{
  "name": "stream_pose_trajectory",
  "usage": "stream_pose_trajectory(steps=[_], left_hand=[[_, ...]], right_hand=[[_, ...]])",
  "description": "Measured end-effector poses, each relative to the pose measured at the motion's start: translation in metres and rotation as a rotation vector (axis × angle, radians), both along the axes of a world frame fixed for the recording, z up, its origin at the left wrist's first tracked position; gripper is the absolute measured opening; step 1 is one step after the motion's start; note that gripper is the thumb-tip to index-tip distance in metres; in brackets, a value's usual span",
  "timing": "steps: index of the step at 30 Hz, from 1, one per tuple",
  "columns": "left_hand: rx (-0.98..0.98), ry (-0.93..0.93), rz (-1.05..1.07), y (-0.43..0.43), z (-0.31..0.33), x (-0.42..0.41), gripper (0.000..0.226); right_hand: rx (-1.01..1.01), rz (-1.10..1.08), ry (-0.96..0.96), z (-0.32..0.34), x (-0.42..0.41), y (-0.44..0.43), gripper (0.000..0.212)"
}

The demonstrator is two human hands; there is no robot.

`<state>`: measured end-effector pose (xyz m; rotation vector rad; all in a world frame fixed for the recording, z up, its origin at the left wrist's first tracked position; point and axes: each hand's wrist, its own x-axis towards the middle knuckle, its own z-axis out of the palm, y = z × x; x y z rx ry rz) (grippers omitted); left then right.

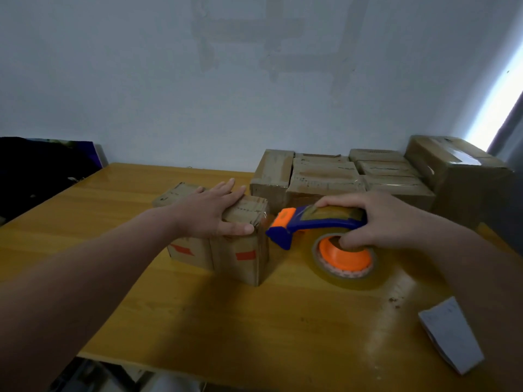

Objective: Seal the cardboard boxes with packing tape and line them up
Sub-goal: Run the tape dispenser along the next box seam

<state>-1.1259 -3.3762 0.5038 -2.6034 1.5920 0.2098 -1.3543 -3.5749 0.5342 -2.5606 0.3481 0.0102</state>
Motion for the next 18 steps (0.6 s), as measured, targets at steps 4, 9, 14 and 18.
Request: stream_pose_trajectory(steps=[4,9,14,18], left_hand=[[-0.003,0.034,0.044,-0.002,0.003,-0.009,0.123],[-0.035,0.009,0.131,-0.016,0.001,-0.024,0.098],[-0.018,-0.012,0.152,-0.026,0.0,-0.022,0.078],[-0.009,-0.021,0.167,-0.031,0.0,-0.024,0.076]], right_hand=[[-0.029,-0.009,0.044,0.005,0.02,0.004,0.059],[0.099,-0.032,0.096,0.011,0.032,-0.002,0.056],[0.263,-0.101,0.115,0.01,0.038,-0.003,0.052],[0.362,-0.136,0.139,0.014,0.043,-0.003,0.048]])
